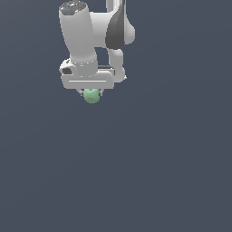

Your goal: Pick up the object and move it to a goal position.

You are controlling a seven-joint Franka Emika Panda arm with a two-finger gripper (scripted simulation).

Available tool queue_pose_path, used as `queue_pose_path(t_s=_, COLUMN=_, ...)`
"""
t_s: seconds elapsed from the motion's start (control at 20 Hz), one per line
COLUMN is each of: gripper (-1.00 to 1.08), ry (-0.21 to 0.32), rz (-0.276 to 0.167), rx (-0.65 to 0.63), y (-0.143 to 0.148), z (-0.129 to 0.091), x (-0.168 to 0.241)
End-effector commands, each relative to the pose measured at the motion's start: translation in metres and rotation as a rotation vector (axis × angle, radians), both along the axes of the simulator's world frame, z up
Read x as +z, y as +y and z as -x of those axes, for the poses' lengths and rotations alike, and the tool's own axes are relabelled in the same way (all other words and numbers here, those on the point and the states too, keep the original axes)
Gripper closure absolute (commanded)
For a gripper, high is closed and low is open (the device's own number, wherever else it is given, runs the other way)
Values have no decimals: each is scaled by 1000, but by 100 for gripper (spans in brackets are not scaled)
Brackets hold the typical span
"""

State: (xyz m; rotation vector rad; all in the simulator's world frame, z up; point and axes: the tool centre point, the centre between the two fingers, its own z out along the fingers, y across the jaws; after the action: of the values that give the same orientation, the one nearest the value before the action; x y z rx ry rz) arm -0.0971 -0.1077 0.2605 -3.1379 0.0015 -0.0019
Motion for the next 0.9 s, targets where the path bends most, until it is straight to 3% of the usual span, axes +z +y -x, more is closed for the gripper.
queue_pose_path(t_s=0.0, gripper=108, ry=0, rz=-1, rx=1, y=-19, z=9, x=25)
queue_pose_path(t_s=0.45, gripper=108, ry=1, rz=1, rx=0, y=-84, z=35, x=106)
queue_pose_path(t_s=0.85, gripper=108, ry=1, rz=3, rx=0, y=-121, z=47, x=152)
